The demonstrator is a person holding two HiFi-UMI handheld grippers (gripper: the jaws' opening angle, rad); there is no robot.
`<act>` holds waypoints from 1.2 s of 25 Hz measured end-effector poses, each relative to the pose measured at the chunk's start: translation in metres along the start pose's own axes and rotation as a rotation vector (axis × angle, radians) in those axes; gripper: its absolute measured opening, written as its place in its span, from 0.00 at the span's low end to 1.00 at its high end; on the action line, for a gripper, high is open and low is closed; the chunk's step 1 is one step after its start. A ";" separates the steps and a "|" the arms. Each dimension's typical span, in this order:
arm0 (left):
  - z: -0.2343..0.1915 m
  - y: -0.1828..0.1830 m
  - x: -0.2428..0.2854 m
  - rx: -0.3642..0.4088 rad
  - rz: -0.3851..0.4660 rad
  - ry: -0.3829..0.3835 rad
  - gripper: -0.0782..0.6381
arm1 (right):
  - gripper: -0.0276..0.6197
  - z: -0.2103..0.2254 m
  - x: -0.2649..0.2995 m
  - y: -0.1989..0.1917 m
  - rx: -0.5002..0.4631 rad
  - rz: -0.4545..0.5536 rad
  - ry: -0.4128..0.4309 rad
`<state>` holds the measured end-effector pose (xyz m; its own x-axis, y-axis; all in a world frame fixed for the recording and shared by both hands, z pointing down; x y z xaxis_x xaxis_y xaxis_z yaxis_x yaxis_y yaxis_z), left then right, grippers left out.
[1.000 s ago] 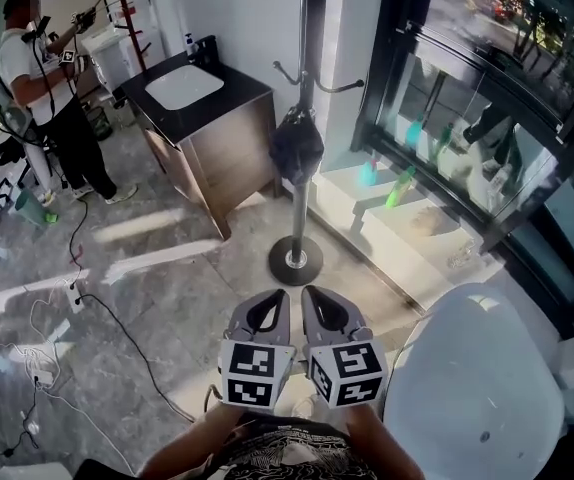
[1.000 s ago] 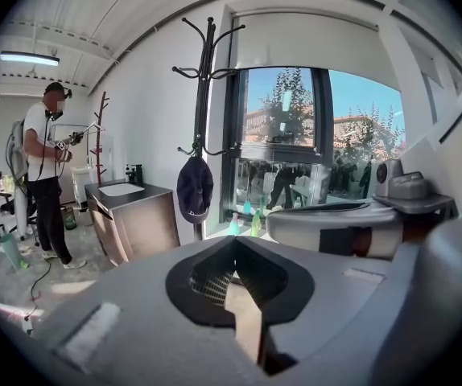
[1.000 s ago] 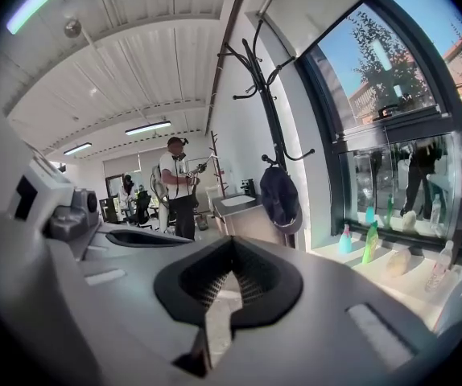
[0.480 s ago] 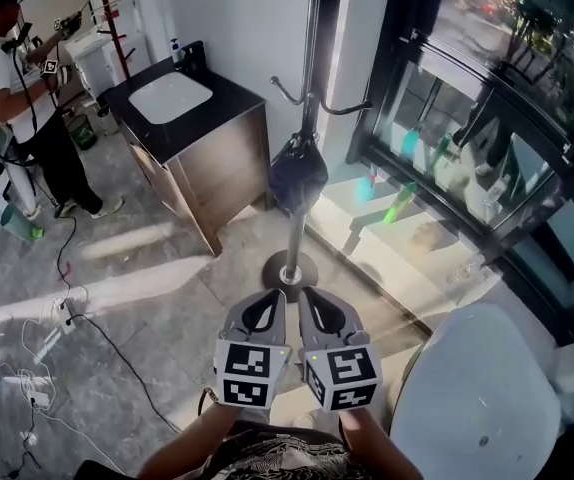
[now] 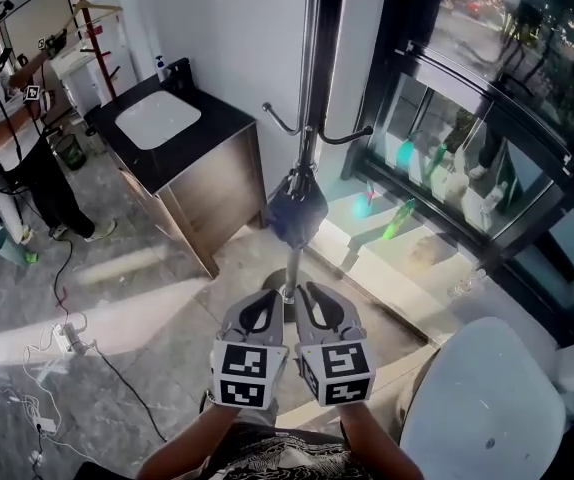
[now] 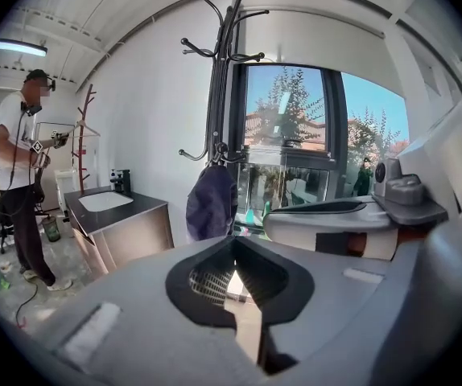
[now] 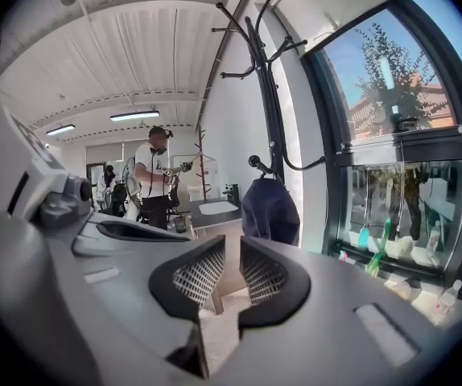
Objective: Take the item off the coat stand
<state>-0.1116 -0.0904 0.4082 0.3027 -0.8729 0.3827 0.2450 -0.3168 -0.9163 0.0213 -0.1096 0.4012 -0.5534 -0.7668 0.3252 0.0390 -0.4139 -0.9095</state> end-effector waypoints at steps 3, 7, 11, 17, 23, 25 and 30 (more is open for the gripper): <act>-0.015 0.005 0.009 0.003 0.008 -0.004 0.11 | 0.15 0.003 0.017 0.006 -0.007 0.005 -0.027; -0.034 0.007 0.022 0.004 0.012 -0.015 0.11 | 0.16 0.004 0.041 0.013 -0.020 0.008 -0.066; -0.052 0.009 0.036 0.012 0.018 -0.038 0.11 | 0.20 0.008 0.067 0.018 -0.027 -0.002 -0.112; -0.075 0.008 0.057 0.022 0.021 -0.071 0.11 | 0.26 0.017 0.095 0.019 -0.021 -0.005 -0.194; -0.089 0.005 0.072 0.021 0.020 -0.108 0.11 | 0.30 0.024 0.117 0.018 -0.018 -0.015 -0.231; -0.090 0.007 0.077 0.029 0.026 -0.123 0.11 | 0.29 0.027 0.123 0.019 -0.022 -0.022 -0.240; -0.099 0.008 0.084 0.040 0.024 -0.133 0.11 | 0.20 0.027 0.134 0.022 -0.060 -0.012 -0.251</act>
<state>-0.1753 -0.2035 0.4212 0.4278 -0.8220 0.3758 0.2719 -0.2795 -0.9209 -0.0300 -0.2345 0.4318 -0.3292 -0.8628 0.3837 -0.0203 -0.3998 -0.9164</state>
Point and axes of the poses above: the fingertips, and each gripper's own axes: x forward along the fingers, z to its right, y out of its top, the point moved 10 cm from there along -x, backward along the fingers, and after that the axes turned 12 degrees about x, right-handed, at the moved point
